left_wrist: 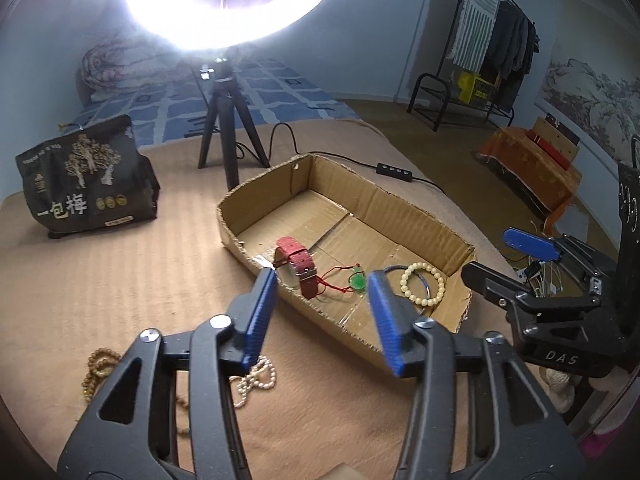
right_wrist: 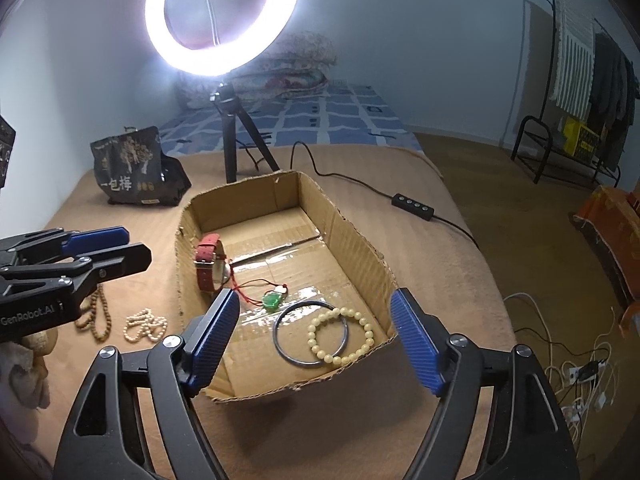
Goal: Organize jewelry
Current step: 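Withdraw both open tools from the box back over the blanket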
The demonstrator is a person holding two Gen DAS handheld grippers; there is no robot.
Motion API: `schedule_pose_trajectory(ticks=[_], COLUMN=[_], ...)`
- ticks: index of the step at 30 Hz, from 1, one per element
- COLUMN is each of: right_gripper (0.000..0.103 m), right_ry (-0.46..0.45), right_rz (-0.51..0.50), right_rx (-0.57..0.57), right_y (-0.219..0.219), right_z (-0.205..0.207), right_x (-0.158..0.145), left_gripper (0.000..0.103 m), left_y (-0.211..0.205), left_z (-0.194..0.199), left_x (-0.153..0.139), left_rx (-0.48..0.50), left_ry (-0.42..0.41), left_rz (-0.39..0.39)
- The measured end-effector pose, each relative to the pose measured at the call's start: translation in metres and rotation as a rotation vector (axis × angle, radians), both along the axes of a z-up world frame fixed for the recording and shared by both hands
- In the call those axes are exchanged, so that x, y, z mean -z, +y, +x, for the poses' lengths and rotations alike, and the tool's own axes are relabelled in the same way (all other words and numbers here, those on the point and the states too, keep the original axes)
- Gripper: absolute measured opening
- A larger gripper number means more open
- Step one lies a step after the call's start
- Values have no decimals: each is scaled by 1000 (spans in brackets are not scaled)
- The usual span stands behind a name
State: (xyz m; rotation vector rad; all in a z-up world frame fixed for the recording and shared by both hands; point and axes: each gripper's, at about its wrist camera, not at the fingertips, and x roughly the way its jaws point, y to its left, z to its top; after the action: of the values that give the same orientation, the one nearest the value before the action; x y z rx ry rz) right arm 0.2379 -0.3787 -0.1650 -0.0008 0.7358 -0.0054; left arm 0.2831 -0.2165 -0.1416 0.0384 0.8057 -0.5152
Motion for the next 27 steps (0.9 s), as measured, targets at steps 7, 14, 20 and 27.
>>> schedule_pose_trajectory(ticks=[7,14,20,27], right_gripper=[79,79,80,80], right_ry=[2,18,35,64], right_rz=[-21,-55,-76,-73], right_rx=[-17,-66,-123,-193], right_y=[14,38,62,90], right_z=[-12,-25,-33,-38], right_x=[-9,-9,-5,7], left_gripper=[70,77,78,78], left_y=[24,66,110,164], left_z=[-16,-25,-22,-17], left_x=[-14,-20,-11,12], left_rx=[-18,-60,-124,-213], left_ry=[-38,-44,-15,45], left_rz=[22,44,52,58])
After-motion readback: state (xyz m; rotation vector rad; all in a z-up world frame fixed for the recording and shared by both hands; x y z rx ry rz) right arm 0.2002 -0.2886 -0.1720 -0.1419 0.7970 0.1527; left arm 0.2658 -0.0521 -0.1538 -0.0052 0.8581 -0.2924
